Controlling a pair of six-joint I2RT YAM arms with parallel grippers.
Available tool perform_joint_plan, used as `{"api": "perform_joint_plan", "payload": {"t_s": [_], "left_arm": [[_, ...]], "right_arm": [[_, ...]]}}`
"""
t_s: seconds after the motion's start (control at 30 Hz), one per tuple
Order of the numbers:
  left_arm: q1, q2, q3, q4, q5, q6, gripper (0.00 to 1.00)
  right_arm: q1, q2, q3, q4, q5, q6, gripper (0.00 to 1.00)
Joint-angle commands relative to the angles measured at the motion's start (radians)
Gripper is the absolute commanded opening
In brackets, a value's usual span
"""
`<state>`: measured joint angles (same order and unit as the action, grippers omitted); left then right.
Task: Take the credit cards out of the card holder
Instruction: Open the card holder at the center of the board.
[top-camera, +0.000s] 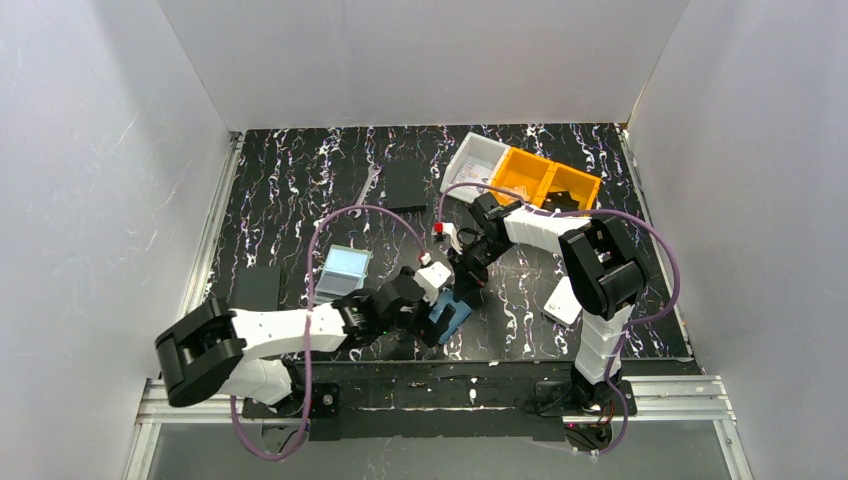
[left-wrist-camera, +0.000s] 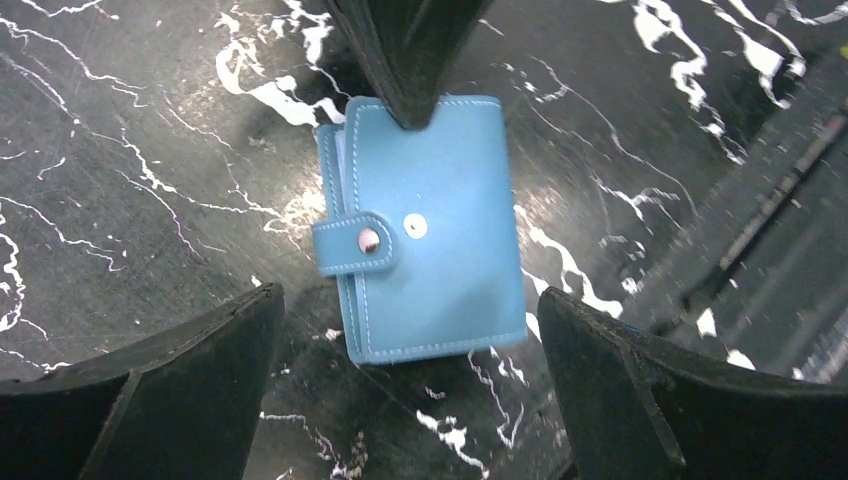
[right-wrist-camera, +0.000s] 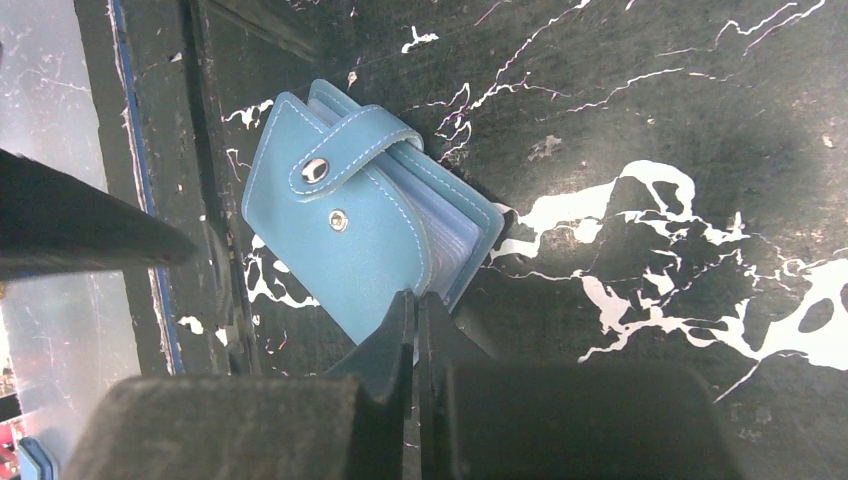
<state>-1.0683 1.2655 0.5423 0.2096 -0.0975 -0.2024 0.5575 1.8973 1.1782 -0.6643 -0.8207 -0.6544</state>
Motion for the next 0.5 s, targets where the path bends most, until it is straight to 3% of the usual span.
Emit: {"api": "perform_joint_plan", "payload": {"t_s": [0.0, 0.1, 0.3, 0.47], "left_arm": [[-0.042, 0.105, 0.112, -0.011, -0.257, -0.071, 0.95], [-0.059, 0.173, 0.160, -0.045, -0.334, -0.112, 0.90], [-0.059, 0.187, 0.190, -0.158, -0.460, -0.207, 0.65], [-0.059, 0.167, 0.171, -0.189, -0.438, -0.213, 0.62]], "right_arm": [[-0.001, 0.010, 0.021, -0.028, 0.037, -0.017, 0.01], [-0.001, 0.011, 0.020, -0.025, 0.038, -0.014, 0.01], [-0.001, 0.009, 0.020, -0.026, 0.042, -0.012, 0.01], [-0.001, 0.006, 0.021, -0.026, 0.043, -0.012, 0.01]]}}
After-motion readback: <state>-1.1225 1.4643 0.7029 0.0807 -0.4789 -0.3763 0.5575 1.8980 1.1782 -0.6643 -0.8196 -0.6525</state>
